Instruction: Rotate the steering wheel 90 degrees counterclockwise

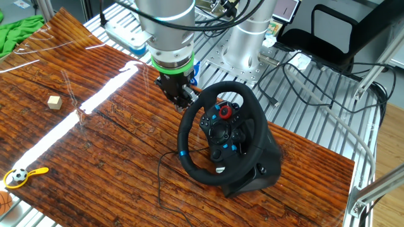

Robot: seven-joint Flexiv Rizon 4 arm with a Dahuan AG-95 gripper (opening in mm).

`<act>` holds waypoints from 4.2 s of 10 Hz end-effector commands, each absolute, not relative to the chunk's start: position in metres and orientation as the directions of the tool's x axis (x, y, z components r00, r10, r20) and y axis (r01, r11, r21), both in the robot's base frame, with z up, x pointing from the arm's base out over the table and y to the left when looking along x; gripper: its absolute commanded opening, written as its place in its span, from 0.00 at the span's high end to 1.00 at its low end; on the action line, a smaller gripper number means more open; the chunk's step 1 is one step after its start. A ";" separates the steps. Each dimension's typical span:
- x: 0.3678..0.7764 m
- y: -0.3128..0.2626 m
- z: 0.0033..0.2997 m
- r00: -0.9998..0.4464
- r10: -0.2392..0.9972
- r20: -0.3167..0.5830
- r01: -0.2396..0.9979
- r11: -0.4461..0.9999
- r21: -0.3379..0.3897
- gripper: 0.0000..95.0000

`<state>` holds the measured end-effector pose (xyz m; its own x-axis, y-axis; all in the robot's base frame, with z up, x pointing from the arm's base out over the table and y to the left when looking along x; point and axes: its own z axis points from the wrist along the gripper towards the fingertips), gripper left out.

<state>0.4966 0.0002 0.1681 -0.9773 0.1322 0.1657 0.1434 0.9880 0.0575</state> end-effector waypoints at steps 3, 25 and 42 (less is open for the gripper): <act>0.500 0.003 0.167 -0.924 0.137 0.356 0.191 0.974 0.119 1.00; 0.476 0.072 0.184 -0.740 0.260 0.620 0.501 0.828 0.251 1.00; 0.472 0.118 0.204 -0.662 0.336 0.670 0.634 0.729 0.260 1.00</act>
